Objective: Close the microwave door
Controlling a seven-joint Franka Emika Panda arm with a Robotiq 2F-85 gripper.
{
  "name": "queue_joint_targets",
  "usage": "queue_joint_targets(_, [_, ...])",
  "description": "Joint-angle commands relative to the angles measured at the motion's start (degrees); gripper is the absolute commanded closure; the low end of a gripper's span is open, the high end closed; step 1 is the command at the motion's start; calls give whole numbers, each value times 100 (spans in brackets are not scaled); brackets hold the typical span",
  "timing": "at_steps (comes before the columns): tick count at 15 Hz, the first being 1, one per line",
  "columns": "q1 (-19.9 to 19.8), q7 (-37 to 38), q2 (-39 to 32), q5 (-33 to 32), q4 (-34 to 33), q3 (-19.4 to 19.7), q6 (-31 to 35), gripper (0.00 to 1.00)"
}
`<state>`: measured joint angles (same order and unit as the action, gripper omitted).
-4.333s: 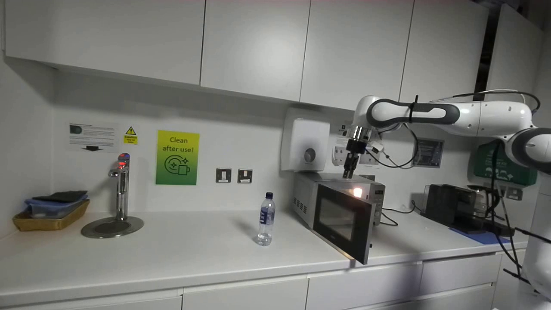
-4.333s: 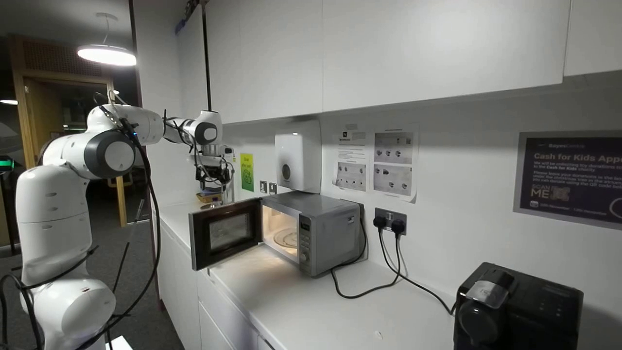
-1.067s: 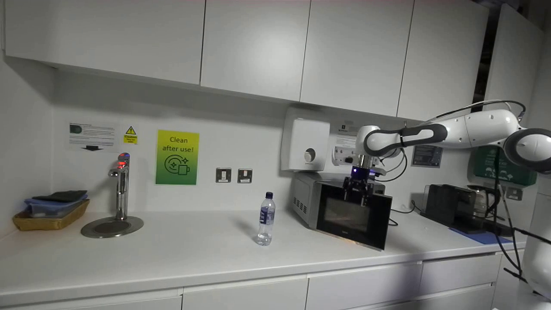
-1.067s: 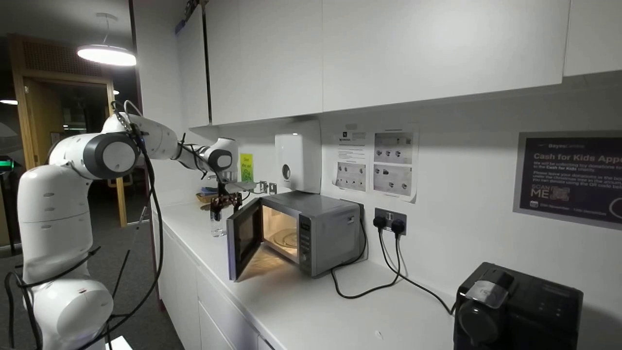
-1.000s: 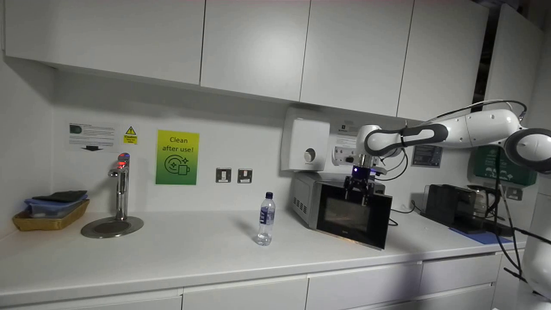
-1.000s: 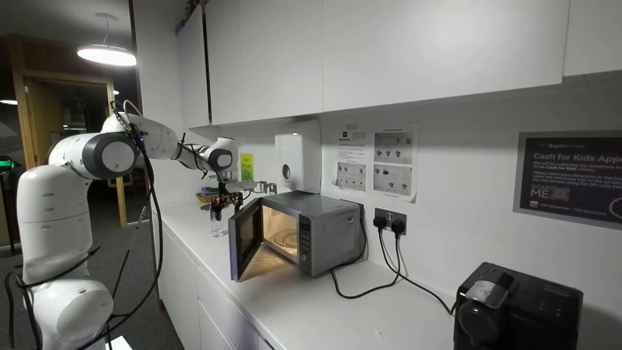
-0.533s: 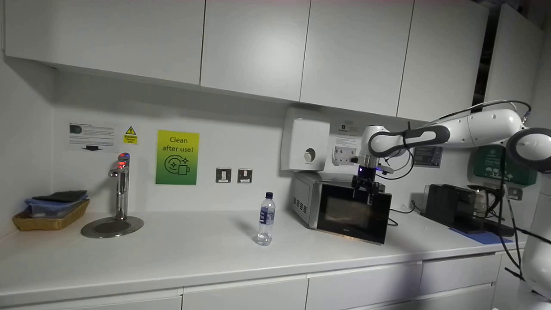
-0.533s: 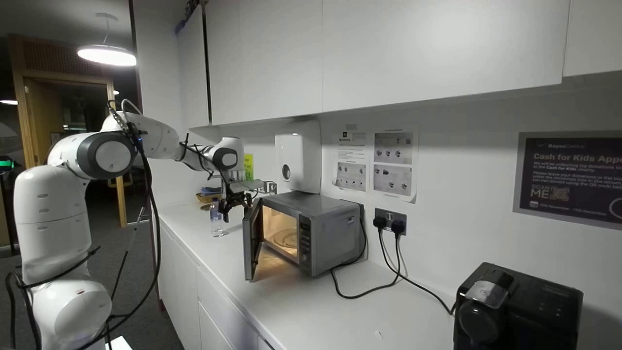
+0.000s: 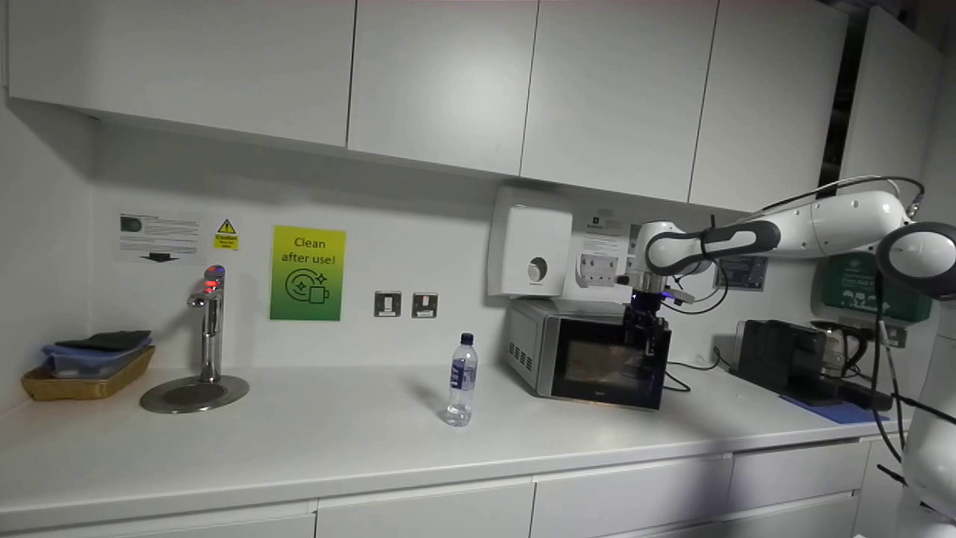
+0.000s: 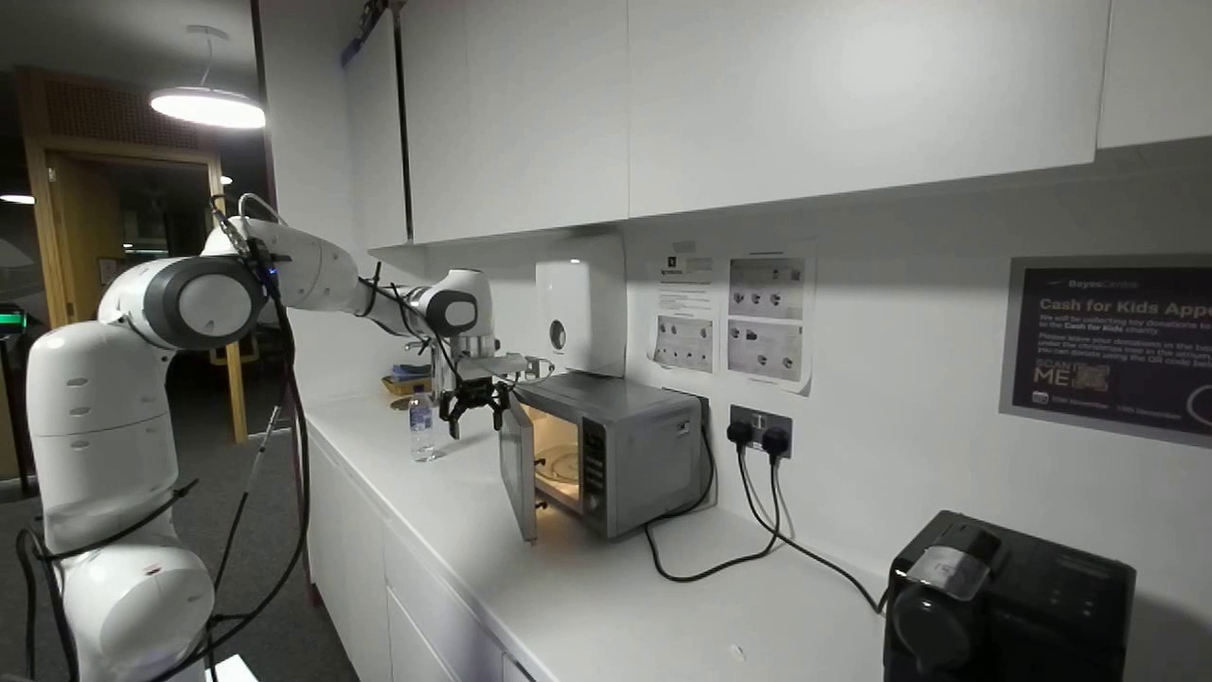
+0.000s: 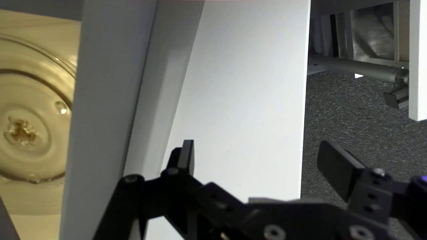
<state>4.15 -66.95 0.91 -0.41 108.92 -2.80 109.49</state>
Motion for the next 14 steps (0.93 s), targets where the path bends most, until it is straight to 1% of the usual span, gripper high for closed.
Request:
queue_joint_targets(1, [-102,385,235,-190,245,65,216,0])
queue_joint_targets(14, [-351,1524,166,-182,273,318,316,0])
